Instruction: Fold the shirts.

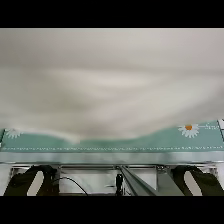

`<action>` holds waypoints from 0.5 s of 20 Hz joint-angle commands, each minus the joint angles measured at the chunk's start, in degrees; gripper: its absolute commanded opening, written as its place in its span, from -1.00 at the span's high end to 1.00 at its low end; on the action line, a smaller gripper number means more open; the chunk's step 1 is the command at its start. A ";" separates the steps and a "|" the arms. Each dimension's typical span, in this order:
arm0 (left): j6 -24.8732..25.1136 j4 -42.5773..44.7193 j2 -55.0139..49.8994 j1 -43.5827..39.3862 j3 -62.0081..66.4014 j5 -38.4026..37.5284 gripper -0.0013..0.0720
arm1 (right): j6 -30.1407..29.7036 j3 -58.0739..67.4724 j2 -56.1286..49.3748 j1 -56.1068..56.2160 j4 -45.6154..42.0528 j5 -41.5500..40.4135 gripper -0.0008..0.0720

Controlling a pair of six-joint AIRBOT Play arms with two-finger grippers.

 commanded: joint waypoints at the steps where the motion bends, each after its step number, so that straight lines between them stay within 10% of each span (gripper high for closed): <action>1: -0.31 3.41 3.91 -1.29 -6.78 -1.31 0.92 | 0.57 -0.63 1.60 0.04 -1.33 4.44 0.89; 10: 4.83 -9.22 -8.39 -1.92 -41.51 12.63 0.92 | -5.05 -41.57 -2.69 0.09 2.19 -13.66 0.89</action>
